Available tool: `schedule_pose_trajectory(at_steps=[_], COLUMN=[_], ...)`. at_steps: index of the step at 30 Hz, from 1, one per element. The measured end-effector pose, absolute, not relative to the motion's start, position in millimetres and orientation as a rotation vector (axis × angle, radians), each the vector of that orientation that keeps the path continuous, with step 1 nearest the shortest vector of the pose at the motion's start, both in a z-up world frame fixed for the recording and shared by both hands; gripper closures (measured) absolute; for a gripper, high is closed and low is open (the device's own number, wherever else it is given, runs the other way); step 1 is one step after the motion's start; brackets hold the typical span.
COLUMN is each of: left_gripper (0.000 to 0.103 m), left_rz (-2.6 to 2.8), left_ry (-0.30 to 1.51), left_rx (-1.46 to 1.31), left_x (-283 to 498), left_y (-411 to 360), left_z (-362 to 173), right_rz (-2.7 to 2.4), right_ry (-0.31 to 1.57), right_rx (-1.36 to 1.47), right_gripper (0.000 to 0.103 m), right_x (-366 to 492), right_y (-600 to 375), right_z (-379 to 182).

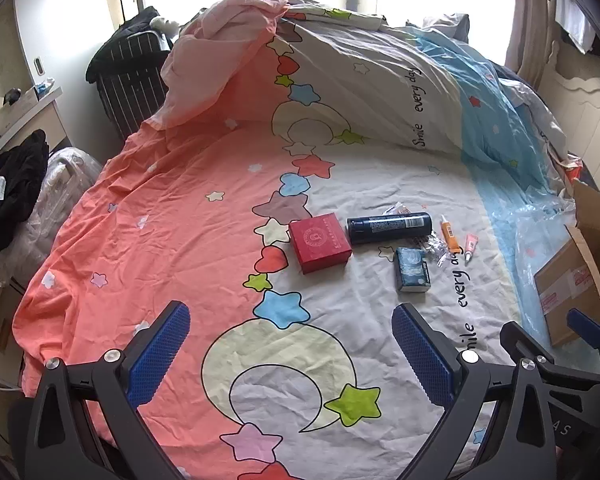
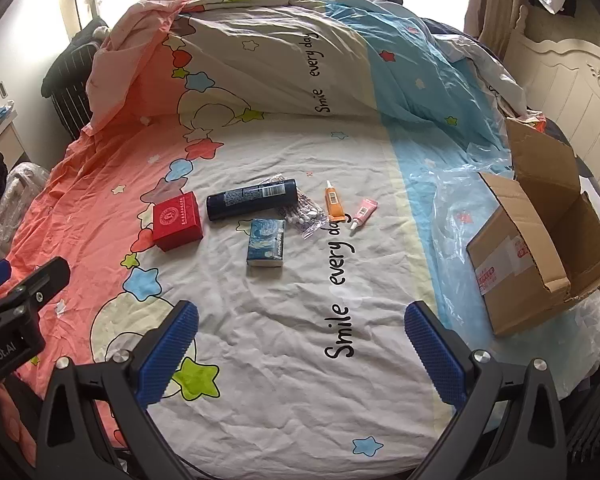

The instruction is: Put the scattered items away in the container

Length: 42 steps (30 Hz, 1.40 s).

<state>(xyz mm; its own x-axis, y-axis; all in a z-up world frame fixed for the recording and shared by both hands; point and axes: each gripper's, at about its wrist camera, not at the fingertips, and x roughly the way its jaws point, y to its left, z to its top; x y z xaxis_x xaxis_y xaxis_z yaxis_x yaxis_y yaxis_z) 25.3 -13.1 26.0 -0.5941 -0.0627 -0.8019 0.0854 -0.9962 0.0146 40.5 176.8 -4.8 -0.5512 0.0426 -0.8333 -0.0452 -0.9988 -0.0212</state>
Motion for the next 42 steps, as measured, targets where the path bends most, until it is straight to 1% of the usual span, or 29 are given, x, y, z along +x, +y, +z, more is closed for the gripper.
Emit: schedule_pose_trajectory(at_steps=[7,11,17,22,26,28,37,42], left_gripper=[0.000,0.000,0.000,0.000,0.000,0.000,0.000,0.000], left_rz=[-2.772,-2.809,-2.765,-2.729,-2.712,-2.701,-2.699,-2.694], left_ry=[0.019,0.012,-0.012,0.046,0.142,0.162,0.110,0.158], left_rx=[1.353,1.406,1.379,1.373,1.401,1.417,1.439,1.447], left_x=[32.2,35.3,39.4,38.7,36.3,34.7,26.0,19.5], left_y=[-6.8,0.0,2.2,-7.3,-17.3,-19.4,-16.8,-23.2], left_z=[41.1,44.0,46.7,45.0,38.3,35.0,24.5,19.0], right_rz=[2.753,2.759,2.775,2.782,2.782,2.782,2.773,2.756], right_ry=[-0.017,-0.017,-0.009,-0.011,-0.019,-0.018,-0.079,-0.108], right_rx=[-1.407,-1.390,-1.371,-1.380,-1.399,-1.411,-1.430,-1.457], right_gripper=[0.000,0.000,0.000,0.000,0.000,0.000,0.000,0.000], right_x=[47.9,51.0,52.9,53.0,49.9,47.4,38.5,28.3], right_y=[175.3,177.1,179.2,179.4,178.0,177.3,170.4,168.3], right_z=[10.5,16.0,21.0,19.3,15.2,13.2,5.1,-2.3])
